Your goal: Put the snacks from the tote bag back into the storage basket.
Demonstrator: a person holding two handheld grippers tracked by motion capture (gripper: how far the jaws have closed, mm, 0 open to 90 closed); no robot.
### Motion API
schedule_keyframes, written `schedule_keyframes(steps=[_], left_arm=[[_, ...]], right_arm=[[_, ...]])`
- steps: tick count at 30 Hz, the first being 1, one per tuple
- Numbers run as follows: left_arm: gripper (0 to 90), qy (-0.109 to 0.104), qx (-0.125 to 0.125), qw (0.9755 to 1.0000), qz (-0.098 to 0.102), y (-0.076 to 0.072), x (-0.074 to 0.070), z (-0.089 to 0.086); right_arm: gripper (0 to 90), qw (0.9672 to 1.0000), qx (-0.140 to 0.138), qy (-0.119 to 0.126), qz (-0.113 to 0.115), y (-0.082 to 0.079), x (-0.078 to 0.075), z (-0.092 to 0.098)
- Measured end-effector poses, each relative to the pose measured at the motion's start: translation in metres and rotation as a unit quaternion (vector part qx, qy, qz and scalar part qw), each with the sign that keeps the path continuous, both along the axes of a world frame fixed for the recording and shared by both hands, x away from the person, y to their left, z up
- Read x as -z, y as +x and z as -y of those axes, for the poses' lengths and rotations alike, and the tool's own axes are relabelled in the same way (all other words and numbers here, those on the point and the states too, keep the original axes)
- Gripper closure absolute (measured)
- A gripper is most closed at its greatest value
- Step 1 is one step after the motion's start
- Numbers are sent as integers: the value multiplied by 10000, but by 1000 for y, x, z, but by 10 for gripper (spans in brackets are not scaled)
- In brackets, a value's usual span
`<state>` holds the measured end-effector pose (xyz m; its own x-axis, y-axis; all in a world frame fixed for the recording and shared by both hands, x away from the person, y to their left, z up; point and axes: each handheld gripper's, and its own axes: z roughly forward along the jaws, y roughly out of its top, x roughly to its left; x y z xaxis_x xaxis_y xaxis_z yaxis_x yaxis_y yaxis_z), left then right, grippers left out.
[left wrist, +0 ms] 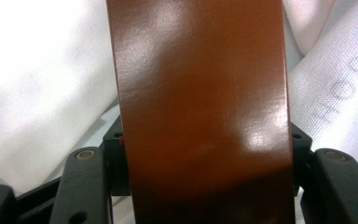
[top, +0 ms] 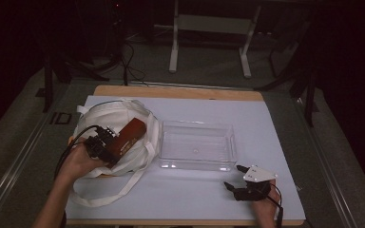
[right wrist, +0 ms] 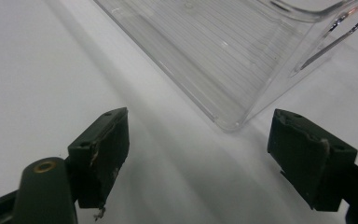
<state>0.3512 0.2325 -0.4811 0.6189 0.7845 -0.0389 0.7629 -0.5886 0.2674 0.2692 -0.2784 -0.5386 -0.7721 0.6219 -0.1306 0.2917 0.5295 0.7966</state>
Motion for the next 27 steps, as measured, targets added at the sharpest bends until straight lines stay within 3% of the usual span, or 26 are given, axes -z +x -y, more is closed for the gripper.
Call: schedule_keyframes(steps=[9,20,27], left_arm=[[435,-80,35,10000,28,-3,-7,-8],[441,46,138,9996,234,-8,-14,-8],[441,-15,132,9994,333,-8,-24,-11]], right_arm=[[206,10000,-10,4,4,0,0,0],[207,10000,-12,-16,7,0,0,0],[207,10000,-18,-12,7,0,0,0]])
